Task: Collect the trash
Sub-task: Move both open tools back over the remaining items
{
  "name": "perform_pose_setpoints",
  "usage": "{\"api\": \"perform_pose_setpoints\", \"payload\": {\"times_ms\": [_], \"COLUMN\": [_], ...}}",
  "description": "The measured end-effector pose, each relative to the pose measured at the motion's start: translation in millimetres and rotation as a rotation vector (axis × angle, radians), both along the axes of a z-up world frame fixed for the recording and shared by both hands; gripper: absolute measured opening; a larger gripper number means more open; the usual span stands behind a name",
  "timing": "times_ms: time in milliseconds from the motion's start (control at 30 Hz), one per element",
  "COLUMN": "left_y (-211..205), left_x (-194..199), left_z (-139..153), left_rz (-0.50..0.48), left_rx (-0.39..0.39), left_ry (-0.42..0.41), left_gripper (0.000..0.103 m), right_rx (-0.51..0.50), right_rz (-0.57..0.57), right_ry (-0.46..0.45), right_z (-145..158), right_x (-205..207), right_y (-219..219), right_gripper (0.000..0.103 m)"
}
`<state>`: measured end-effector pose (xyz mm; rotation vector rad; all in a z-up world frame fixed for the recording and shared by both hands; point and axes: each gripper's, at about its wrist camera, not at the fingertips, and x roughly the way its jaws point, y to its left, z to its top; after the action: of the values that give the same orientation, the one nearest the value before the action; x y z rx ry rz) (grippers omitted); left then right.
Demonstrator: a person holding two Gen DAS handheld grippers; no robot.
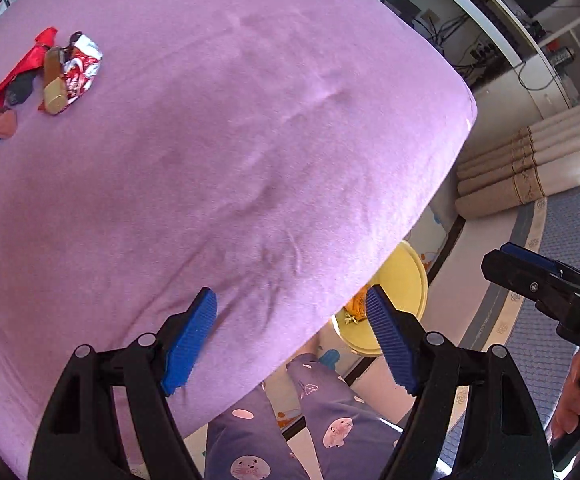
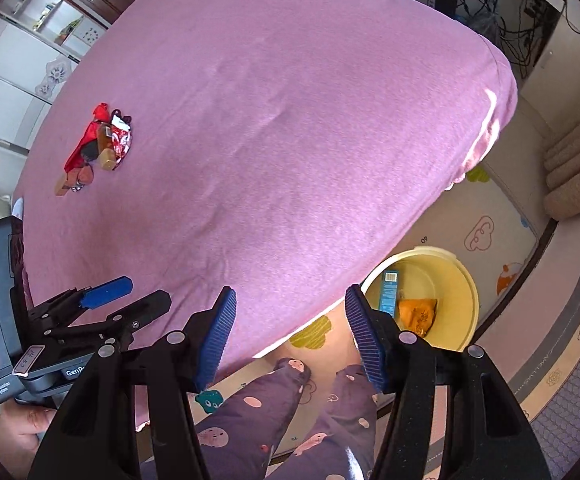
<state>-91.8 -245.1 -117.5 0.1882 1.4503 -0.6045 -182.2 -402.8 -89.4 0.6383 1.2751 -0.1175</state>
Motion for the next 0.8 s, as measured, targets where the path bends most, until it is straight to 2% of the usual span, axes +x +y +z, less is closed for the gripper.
{"api": "perform_pose_setpoints", "payload": {"times_ms": [233,433,667,800], "left_y": [83,131,154,156], "left_x": [59,98,131,155], "left_z": [19,27,28,27], "left_rz": [0.170,0.276,0.366,0.418], "left_rx": [-0.029,-0.034,-0.049,-0.046], "left_ry": [-0.060,-0.098,-0.102,-0.101], "left_gripper": [0.078,0.079,0.080,0.080], "right_rx": [0.008,0.011,-0.004,0.028], "right_rz": [0.113,0.199,0.263,0.287], "right_ry": [-0.058,-0.092,-0.126,-0.139], "right_z": [19,31,36,34], "right_x": [78,133,189,224], "right_y": [67,109,124,124], "right_gripper": [0.057,0.057,0.057,0.056]}}
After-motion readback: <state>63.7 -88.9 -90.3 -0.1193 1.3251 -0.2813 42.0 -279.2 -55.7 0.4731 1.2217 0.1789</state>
